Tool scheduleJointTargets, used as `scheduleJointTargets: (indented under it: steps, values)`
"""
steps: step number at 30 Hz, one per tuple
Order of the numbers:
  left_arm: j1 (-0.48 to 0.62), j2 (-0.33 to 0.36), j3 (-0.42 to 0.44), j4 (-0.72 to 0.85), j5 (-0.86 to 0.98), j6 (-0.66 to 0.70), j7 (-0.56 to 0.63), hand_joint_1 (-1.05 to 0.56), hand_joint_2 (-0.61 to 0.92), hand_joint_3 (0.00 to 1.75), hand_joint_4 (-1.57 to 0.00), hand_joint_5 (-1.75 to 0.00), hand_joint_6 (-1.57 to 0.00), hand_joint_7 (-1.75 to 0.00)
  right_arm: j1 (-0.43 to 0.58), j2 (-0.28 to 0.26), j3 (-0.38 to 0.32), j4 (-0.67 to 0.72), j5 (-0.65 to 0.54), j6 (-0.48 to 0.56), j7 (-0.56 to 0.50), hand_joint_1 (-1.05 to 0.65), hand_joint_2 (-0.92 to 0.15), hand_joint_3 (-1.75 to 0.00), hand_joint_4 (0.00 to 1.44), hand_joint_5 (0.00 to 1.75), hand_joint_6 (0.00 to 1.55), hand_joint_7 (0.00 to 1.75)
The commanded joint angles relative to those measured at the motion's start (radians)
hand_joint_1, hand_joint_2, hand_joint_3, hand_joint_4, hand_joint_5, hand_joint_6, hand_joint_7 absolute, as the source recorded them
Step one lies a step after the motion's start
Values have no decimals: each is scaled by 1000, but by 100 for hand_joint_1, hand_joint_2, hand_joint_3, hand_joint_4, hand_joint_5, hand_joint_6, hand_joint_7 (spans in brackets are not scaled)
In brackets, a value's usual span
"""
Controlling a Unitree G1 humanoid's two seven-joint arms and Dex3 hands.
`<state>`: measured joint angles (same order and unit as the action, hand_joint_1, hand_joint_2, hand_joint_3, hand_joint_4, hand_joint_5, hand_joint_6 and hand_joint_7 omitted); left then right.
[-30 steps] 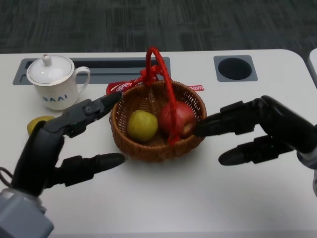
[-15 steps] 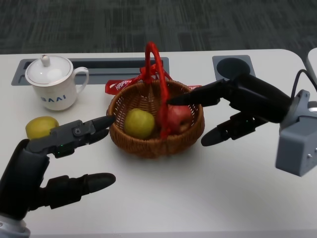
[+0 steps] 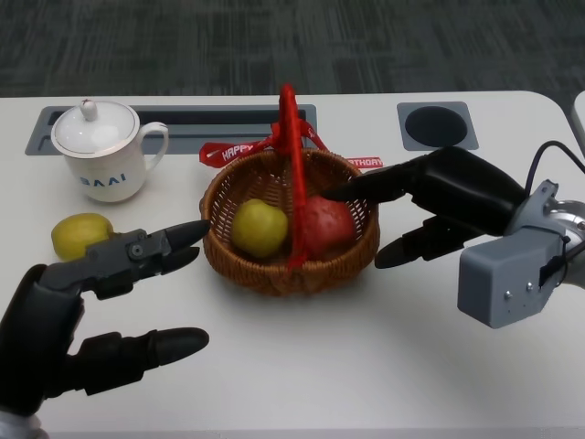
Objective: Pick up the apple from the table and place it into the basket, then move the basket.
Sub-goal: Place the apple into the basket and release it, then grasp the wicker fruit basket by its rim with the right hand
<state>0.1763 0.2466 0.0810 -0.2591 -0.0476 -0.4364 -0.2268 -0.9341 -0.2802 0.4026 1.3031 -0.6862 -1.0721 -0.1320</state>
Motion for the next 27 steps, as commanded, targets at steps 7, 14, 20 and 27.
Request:
scheduleJointTargets:
  steps: [7,14,20,27]
  values:
    - [-12,16,8,13,-12,-2,-25,-47,78,0,-84,-1,-76,-1,-52,-21,72,-1,-57,23,-49,-67,-82,-1,75,2,74,1]
    - [-17,-5,-1,4,1,9,-11,-49,78,0,-84,0,-76,0,-81,0,180,10,-151,44,-104,-68,-83,-1,79,2,74,0]
    - [-13,-24,-6,2,-2,3,-10,-47,79,0,-84,0,-76,0,-93,34,274,25,-222,106,-157,-70,-84,0,80,1,74,1]
    - [-9,-49,-16,-10,16,8,2,-46,79,0,-85,0,-76,0,-97,65,354,47,-270,172,-179,-66,-82,-1,83,1,77,1]
